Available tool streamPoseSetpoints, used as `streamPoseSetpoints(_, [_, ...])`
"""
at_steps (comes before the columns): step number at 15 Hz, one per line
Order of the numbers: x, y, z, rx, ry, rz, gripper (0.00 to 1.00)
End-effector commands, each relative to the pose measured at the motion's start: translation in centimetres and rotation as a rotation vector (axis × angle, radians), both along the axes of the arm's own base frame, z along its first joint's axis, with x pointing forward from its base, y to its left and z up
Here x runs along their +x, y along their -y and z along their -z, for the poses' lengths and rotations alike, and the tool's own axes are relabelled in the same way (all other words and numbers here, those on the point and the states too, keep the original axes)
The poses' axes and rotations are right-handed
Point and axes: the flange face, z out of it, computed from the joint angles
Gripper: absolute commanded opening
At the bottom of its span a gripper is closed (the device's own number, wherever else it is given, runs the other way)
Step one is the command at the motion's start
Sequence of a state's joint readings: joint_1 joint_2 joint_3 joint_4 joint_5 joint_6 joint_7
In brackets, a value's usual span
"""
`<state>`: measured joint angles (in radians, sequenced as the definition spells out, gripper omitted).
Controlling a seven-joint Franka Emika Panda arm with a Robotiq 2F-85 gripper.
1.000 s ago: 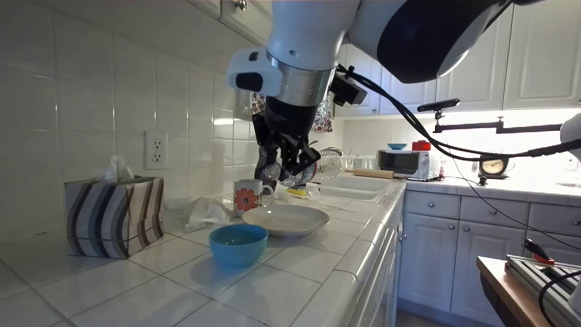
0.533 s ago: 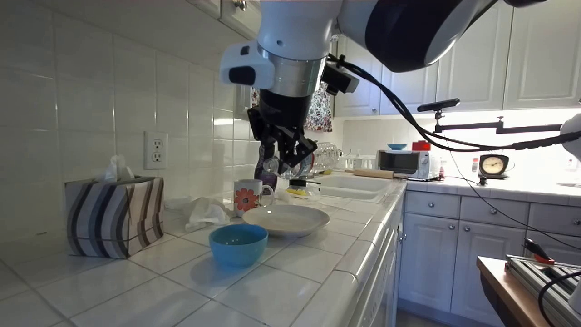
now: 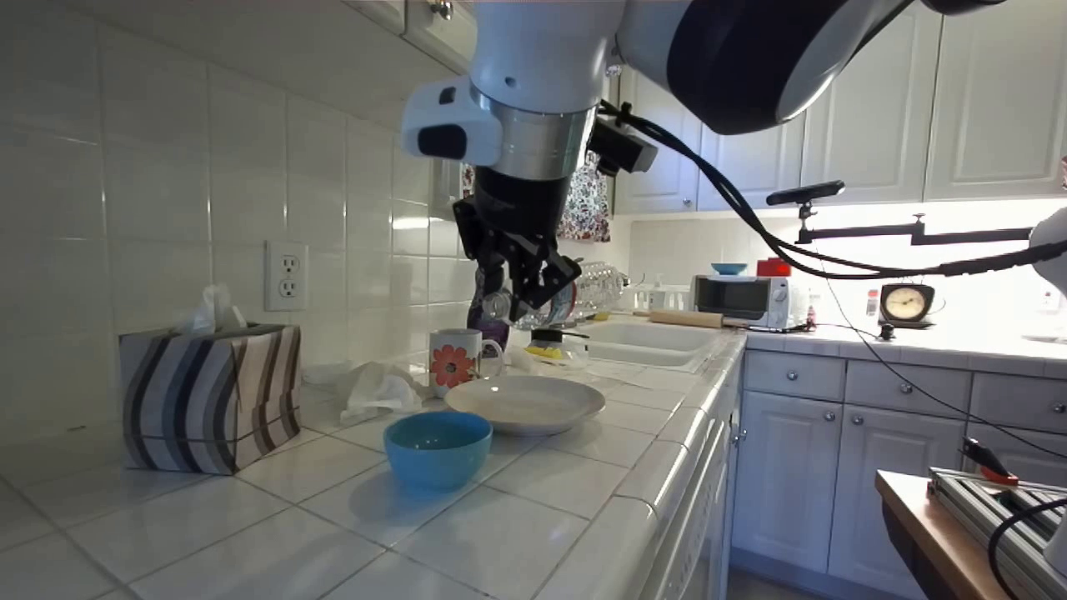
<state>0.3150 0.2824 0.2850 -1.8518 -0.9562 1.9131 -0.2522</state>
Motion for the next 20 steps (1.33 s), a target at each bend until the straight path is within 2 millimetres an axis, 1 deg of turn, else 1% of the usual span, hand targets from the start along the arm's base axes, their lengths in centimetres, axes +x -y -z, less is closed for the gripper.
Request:
streamPoseSetpoints(1, [0.7,-0.2,0.1,-0.029,-0.057,0.013,0.11])
streamPoseSetpoints(6, [1.9,-0.4,0.1,-0.068,-0.109,-0.004,0.11])
streamPoseSetpoints(12, [3.8,-1.5,0.1,-0.085,-0.149,-0.055,0.11])
streamPoseSetpoints(20, [4.9,-2.7,-0.2,-0.106,-0.194,-0.097,0.11])
